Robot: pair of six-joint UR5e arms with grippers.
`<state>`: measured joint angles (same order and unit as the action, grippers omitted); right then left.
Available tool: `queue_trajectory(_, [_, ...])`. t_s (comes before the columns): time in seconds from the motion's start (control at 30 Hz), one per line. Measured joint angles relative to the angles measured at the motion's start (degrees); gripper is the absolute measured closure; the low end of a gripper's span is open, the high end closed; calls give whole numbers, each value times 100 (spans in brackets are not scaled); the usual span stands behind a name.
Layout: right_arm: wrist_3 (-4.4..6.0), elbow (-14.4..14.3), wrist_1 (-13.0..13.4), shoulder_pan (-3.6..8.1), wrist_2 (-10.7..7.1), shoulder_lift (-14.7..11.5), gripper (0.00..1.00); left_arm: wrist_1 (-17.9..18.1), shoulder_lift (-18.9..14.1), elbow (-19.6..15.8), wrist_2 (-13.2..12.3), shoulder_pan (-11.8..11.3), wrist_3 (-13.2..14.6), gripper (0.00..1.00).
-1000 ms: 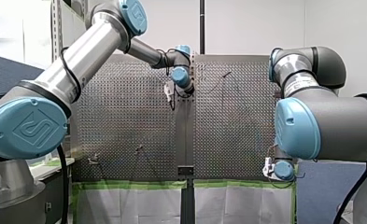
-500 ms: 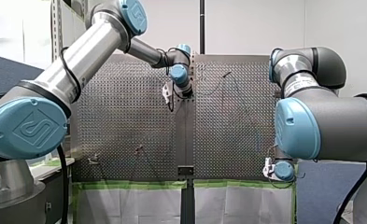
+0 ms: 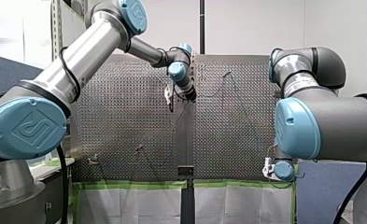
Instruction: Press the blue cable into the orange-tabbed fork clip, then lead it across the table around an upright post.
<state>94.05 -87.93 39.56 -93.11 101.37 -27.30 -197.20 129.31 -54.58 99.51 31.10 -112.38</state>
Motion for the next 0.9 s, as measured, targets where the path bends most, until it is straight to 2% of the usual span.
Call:
queue_trajectory(0.23, [1, 0, 0, -3, -3, 0, 100, -296, -188, 1, -420, 75, 57, 2])
queue_trajectory(0.43, [1, 0, 7, -5, -4, 0, 100, -327, -379, 0, -735, 136, 62, 2])
queue_trajectory(0.67, [1, 23, 2, -17, -6, 0, 100, -74, -491, 48, -1065, 218, 180, 2])
queue_trajectory(0.9, [9, 37, -8, -24, -12, 0, 100, 315, -498, 242, -1265, 312, 337, 2])
